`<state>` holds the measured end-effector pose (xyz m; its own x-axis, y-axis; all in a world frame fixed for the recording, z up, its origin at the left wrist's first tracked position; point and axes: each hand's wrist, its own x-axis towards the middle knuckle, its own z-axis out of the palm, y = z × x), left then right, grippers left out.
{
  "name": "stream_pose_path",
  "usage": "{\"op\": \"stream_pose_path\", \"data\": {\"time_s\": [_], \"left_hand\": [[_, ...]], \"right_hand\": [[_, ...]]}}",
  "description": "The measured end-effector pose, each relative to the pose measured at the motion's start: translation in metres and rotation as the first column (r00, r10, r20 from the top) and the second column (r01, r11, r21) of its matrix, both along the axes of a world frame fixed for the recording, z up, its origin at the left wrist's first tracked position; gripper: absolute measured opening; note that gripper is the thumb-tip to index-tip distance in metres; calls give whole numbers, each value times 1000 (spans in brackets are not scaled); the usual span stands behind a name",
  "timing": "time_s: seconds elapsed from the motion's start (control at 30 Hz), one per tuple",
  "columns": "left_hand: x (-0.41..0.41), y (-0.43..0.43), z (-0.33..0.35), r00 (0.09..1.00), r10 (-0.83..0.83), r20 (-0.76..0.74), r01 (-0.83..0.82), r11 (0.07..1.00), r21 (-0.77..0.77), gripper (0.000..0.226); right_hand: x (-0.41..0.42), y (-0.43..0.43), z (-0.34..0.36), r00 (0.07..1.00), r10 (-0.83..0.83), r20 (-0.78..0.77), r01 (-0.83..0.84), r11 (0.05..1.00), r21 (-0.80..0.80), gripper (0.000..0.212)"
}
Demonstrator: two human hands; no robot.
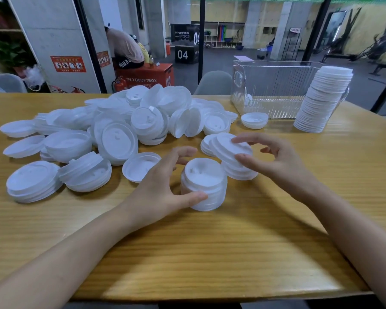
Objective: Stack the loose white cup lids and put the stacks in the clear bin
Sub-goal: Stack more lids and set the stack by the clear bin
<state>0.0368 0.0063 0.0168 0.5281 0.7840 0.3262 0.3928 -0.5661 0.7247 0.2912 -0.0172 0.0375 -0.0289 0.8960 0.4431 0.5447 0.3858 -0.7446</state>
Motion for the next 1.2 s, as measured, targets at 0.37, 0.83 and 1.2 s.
{"op": "stream_pose_path", "data": {"time_s": [0.37, 0.83, 1.2], "left_hand": [[-2, 5, -2, 999, -8, 32, 9, 1000, -29, 95], [-3, 1, 1, 1000, 13, 13, -13, 999, -33, 80], [-5, -2, 5, 999, 39, -8, -39, 997, -73, 60]], "right_hand": [[-30, -3, -5, 960, 199, 196, -202, 979, -7, 38], [-26, -2, -7, 965, 182, 187, -183, 983, -14, 41], [30, 16, -27, 899, -109, 425, 172, 979, -113, 40]]}}
